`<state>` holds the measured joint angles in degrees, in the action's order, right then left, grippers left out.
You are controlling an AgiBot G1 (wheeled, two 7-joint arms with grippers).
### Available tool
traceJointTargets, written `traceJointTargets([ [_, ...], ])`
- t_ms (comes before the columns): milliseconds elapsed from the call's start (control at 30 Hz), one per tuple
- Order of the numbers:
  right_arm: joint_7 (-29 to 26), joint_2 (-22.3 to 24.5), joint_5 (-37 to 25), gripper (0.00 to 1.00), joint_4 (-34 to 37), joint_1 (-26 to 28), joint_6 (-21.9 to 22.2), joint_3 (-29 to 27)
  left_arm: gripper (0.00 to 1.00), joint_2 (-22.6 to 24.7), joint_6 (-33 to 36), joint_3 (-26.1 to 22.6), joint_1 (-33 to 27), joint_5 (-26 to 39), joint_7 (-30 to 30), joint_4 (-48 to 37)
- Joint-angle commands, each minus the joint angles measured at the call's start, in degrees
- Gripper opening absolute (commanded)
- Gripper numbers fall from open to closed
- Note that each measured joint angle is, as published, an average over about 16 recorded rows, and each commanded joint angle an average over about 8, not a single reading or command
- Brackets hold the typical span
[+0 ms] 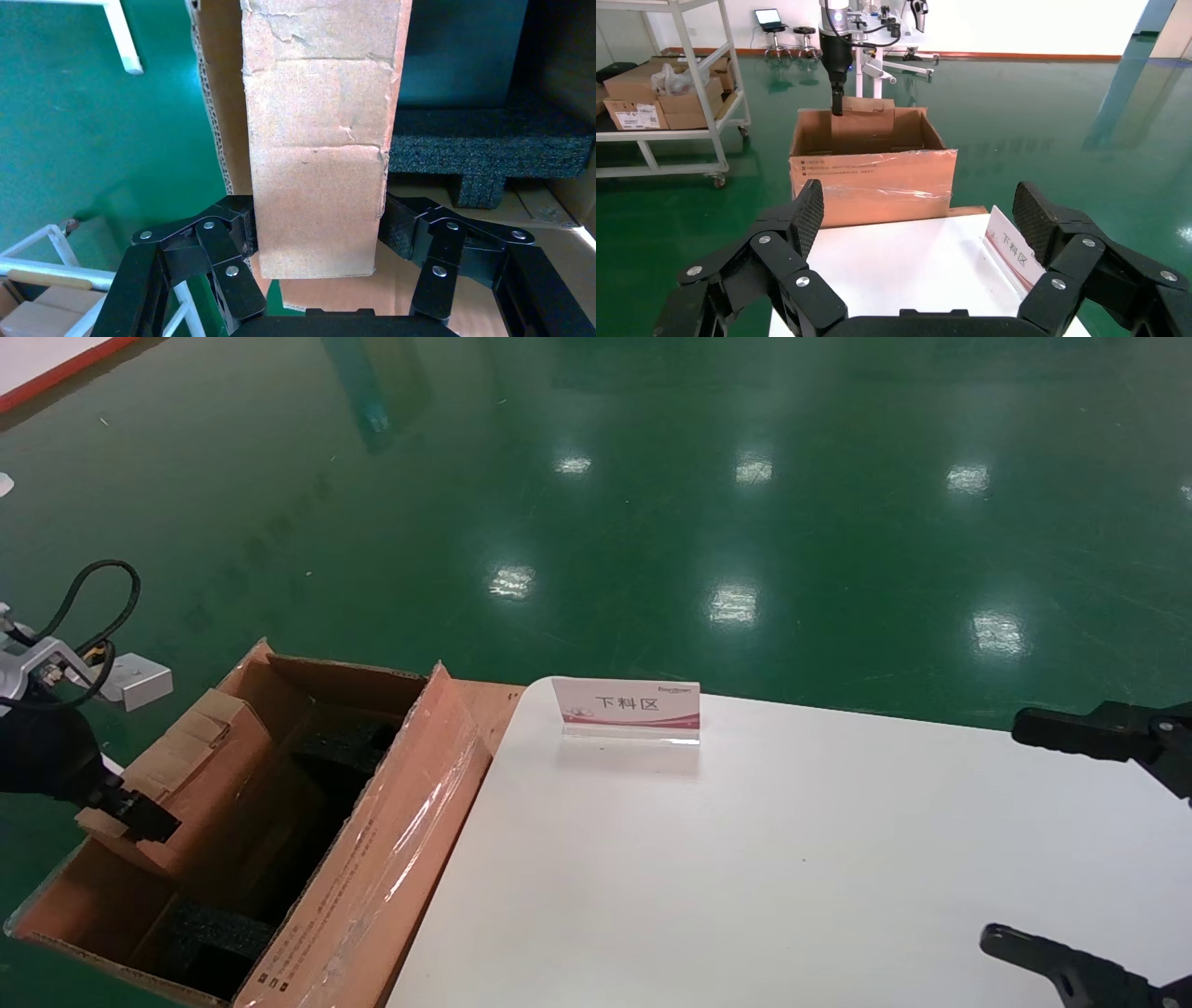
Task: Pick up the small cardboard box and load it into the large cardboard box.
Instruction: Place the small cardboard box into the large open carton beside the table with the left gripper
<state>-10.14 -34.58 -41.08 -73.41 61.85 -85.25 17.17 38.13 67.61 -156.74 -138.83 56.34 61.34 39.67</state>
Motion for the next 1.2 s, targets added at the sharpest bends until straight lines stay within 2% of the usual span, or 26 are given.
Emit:
traceJointTargets([
  [33,0.0,0.0,0.0,1.0,0.0,0.0,0.0,0.01,0.0,0.17,-0.04,0.11,0.85,-0.28,0.03,-0.5],
  [400,0.02,0.02,0.03,1.0,0.0,0.01,0.02,0.04,0.0,0.96,0.03,0.56,5.4,-1.5,-0.34,-4.08],
  [433,0.02,0.02,0.03,1.0,0.0,0.01,0.02,0.04,0.04,1.03,0.16,0.59,5.63,-1.58,-0.4,-4.42],
  [667,0.03,0.02,0.04,1.0,0.01,0.0,0.03,0.05,0.9,1.31,0.68,0.74,6.41,-1.92,-0.74,-5.92],
  [700,0.03,0.02,0.04,1.0,0.02,0.0,0.03,0.05,0.98,1.33,0.67,0.75,6.46,-1.94,-0.75,-6.01],
  [1200,0.03,0.02,0.05,1.0,0.02,0.0,0.04,0.05,1.0,1.25,0.7,0.68,6.23,-1.78,-0.72,-5.73],
])
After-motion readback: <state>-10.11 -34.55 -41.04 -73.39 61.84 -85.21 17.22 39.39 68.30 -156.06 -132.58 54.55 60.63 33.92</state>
